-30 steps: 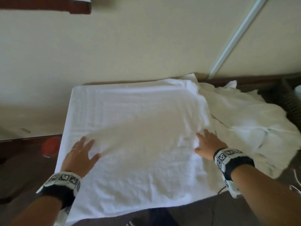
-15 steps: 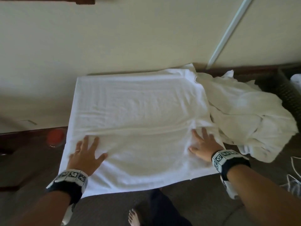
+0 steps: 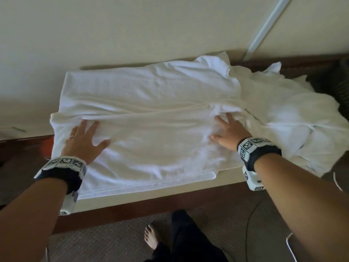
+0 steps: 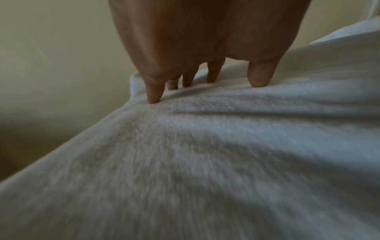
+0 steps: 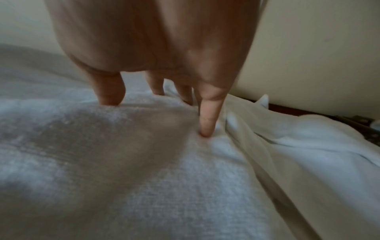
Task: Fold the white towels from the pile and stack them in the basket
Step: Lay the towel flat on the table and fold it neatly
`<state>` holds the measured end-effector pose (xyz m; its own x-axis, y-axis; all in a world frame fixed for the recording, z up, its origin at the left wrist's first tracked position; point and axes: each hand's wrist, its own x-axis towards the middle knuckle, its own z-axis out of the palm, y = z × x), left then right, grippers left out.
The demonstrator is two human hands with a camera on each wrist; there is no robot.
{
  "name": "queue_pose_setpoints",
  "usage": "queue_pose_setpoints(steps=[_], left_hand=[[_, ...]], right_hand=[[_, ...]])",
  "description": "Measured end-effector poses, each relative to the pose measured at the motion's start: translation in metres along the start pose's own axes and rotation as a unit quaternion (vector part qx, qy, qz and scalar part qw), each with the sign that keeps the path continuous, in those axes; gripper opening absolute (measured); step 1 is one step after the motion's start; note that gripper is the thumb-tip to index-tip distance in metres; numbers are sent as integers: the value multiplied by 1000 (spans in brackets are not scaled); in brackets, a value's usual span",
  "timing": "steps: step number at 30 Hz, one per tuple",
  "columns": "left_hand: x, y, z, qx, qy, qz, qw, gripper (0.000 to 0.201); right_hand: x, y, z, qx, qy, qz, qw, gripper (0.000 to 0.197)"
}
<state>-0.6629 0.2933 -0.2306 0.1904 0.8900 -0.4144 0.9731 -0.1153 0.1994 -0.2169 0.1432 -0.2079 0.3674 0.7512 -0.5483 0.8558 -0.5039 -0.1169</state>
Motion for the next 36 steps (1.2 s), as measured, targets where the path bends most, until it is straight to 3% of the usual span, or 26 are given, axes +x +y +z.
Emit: queue_pose_setpoints(steps=[3,5,8,11,14,17,20,21,23,25,26,27,29,32,36], left_hand=[[-39,-1,16,3,51,12,999,81],[-75,-6,39,16,58,19,998,83],[-113,-19,72,28,30,12,999,88],[-125,-22,86,25,45,12,999,90],[-132,-14,85,20,68,9,997,93],[-137,-3,77,21,89,2,996,91],[-132,9,69,14,133,1,991,85],[-129,11,68,13,140,5,990,84],[-124,12,72,12,135,15,991,85],[-121,10,80,10,123,15,992,86],[-121,9,85,6,123,13,992,86],[-120,8,88,0,126,11,992,86],[-119,7,93,-12,130,6,991,85],[-119,6,95,-27,138,-1,990,84],[-120,6,94,-33,131,-5,991,85]], right_hand=[[-22,19,8,65,107,10,992,48],[-45,37,26,62,152,75,984,40],[-76,63,63,158,115,184,963,62],[-91,71,76,171,106,221,954,70],[-100,57,61,137,209,210,945,39],[-107,25,30,178,289,165,926,26],[-109,-27,6,250,353,13,901,18],[-111,-47,2,254,341,-65,903,19],[-118,-83,5,277,218,-195,915,21],[-123,-98,15,316,71,-217,921,34],[-124,-96,24,338,48,-194,920,46],[-124,-88,33,355,57,-161,919,52],[-118,-61,51,325,110,-90,935,45],[-115,-24,73,137,125,-48,981,25],[-112,-22,81,46,110,-59,991,53]])
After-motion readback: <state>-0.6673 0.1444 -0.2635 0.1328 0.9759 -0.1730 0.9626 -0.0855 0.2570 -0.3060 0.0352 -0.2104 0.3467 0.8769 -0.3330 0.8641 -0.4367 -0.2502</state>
